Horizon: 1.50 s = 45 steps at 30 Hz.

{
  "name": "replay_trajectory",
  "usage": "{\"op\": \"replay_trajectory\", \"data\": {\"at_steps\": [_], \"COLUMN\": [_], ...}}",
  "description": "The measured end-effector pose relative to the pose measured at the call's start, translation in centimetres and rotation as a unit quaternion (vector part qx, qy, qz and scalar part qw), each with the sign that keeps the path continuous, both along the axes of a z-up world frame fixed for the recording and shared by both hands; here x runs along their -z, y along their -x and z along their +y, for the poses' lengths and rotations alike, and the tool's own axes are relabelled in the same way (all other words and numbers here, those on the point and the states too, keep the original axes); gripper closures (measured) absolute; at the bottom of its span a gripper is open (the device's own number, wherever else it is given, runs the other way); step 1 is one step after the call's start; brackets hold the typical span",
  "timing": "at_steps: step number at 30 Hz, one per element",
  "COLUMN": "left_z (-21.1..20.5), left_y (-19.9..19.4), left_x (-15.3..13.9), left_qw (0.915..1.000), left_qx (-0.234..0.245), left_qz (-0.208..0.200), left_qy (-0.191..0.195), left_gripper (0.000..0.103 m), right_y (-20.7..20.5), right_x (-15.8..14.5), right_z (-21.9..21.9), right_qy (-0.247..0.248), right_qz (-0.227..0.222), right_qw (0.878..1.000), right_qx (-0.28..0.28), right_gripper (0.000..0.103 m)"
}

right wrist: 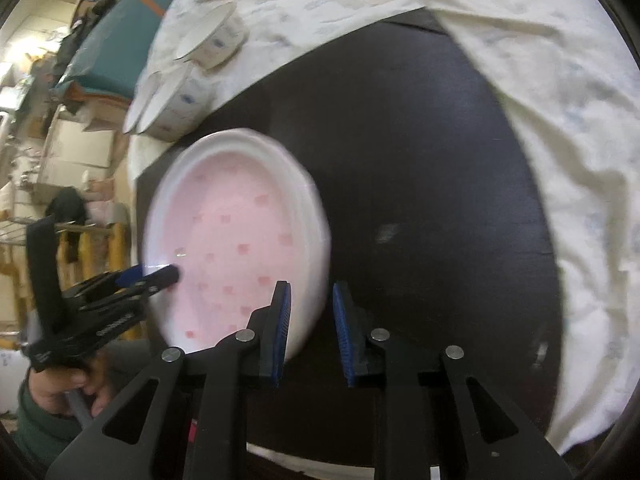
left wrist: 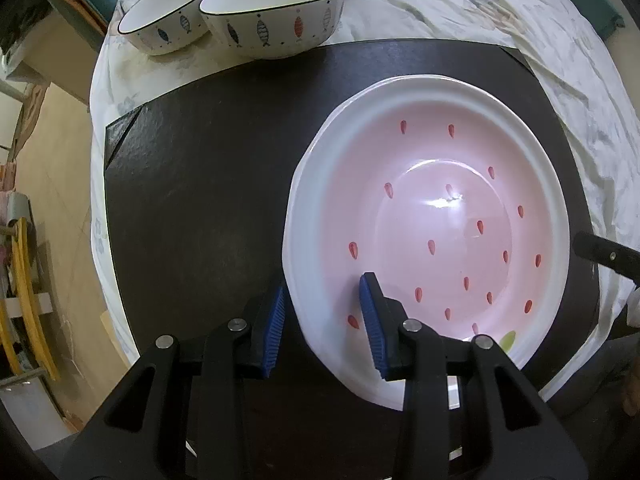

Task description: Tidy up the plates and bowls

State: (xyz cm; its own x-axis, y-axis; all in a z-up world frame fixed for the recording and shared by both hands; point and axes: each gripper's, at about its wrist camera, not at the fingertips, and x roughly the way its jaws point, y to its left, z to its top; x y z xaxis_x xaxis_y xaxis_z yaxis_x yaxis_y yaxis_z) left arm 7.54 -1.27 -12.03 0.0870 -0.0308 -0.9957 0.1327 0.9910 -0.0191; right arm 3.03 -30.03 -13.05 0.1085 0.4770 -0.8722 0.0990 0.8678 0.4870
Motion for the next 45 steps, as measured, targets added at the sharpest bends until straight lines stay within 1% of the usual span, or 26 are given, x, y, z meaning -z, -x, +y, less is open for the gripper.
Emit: {"op": "replay_trajectory", "data": {"at_steps": [4,5,6,7,8,9,12,13,16,17,20,21,23,25,28,30,32,33,34,37,40,41,42,43,44,45], "left_z": [0.4,0.4,0.5,0.5,0.5,0.5,0.4,0.4,0.4,0.3,0.4,0.4,0.8,1.0,0.9,1.0,1.3,1.4,1.6,1.0,0.7,0.7,0.9,1.1,1.4,1.6], "left_y": [-0.1,0.0,0.1,0.1,0.2,0.3,0.4,0.4,0.4,0.3,0.3,0.3,0.0,0.2,1.0,1.4,1.9,1.8,2.2,2.8,3.5,3.9,4.3,4.4,4.6,4.7], "left_x": [0.0,0.1,0.1,0.1,0.2,0.3,0.6,0.7,0.3,0.1,0.0,0.0,-0.2,-0.8,-2.0,-2.9,-3.7,-3.9,-4.5,-5.8,-7.0,-7.6,-8.2,-8.7,-9.2,-9.5], "left_qw": [1.0000,1.0000,1.0000,0.9999,0.9999,0.9999,0.9997,0.9997,0.9992,0.9992,0.9991,0.9991,0.9993,0.9997,0.9992,0.9983,0.9970,0.9965,0.9954,0.9919,0.9887,0.9858,0.9832,0.9809,0.9790,0.9778], "left_qx": [-0.005,-0.005,-0.005,-0.005,-0.004,-0.003,-0.001,0.000,0.000,0.001,-0.001,-0.001,-0.001,-0.005,-0.001,-0.001,-0.009,-0.013,-0.020,-0.019,-0.009,-0.009,-0.010,-0.011,-0.015,-0.020], "left_qz": [0.005,0.005,0.006,0.008,0.013,0.016,0.019,0.017,0.010,0.007,0.004,0.004,-0.003,-0.019,-0.038,-0.058,-0.077,-0.082,-0.093,-0.125,-0.148,-0.166,-0.180,-0.193,-0.202,-0.207], "left_qy": [0.002,0.003,0.000,-0.004,-0.001,0.006,0.013,0.017,0.039,0.040,0.042,0.043,0.038,0.015,0.016,0.006,0.003,0.005,0.009,0.018,0.021,0.023,0.024,0.024,0.025,0.028], "left_gripper": [0.069,0.069,0.065,0.057,0.054,0.053,0.053,0.053,0.053,0.053,0.053,0.053,0.053,0.053,0.052,0.052,0.050,0.044,0.036,0.030,0.029,0.029,0.029,0.029,0.029,0.029], "right_y": [0.0,-0.1,-0.2,-0.3,-0.4,-0.6,-0.7,-0.7,-0.7,-0.7,-0.6,-0.7,-0.9,-1.1,-1.3,-1.2,-0.9,-0.7,-0.6,0.1,0.6,0.9,1.2,1.5,1.9,2.2], "right_x": [0.0,0.0,0.1,0.2,0.2,0.1,0.5,0.9,1.4,1.5,1.3,1.3,1.4,1.4,0.6,-0.2,-0.9,-1.3,-1.8,-3.5,-5.5,-6.4,-7.1,-7.7,-8.4,-9.0], "right_z": [-0.9,-0.9,-0.7,-0.5,-0.3,0.2,1.6,2.3,3.7,4.3,5.5,5.6,5.5,5.2,4.8,4.2,3.6,3.5,3.4,3.0,3.2,3.5,3.8,4.0,4.2,4.4], "right_qy": [0.001,-0.001,-0.001,0.000,0.004,0.009,0.016,0.018,0.013,0.011,0.048,0.053,0.053,0.045,0.063,0.060,0.058,0.058,0.060,0.065,0.070,0.066,0.068,0.075,0.079,0.077], "right_qz": [-0.006,-0.004,-0.003,-0.002,-0.004,-0.010,-0.009,-0.004,0.000,-0.002,-0.017,-0.019,-0.017,-0.012,-0.030,-0.044,-0.058,-0.067,-0.077,-0.114,-0.139,-0.153,-0.163,-0.177,-0.192,-0.196], "right_qw": [1.000,1.000,1.000,1.000,1.000,1.000,1.000,1.000,0.999,0.998,0.996,0.995,0.995,0.996,0.996,0.996,0.996,0.996,0.995,0.991,0.988,0.986,0.984,0.981,0.978,0.977], "right_qx": [0.020,0.021,0.020,0.019,0.017,0.011,-0.011,-0.023,-0.048,-0.057,-0.075,-0.078,-0.078,-0.071,-0.061,-0.047,-0.037,-0.033,-0.029,-0.019,-0.016,-0.017,-0.017,-0.016,-0.011,-0.008], "right_gripper": [0.077,0.073,0.070,0.048,0.029,0.027,0.027,0.028,0.050,0.053,0.052,0.052,0.053,0.052,0.051,0.051,0.045,0.043,0.039,0.031,0.029,0.028,0.025,0.019,0.016,0.015]}}
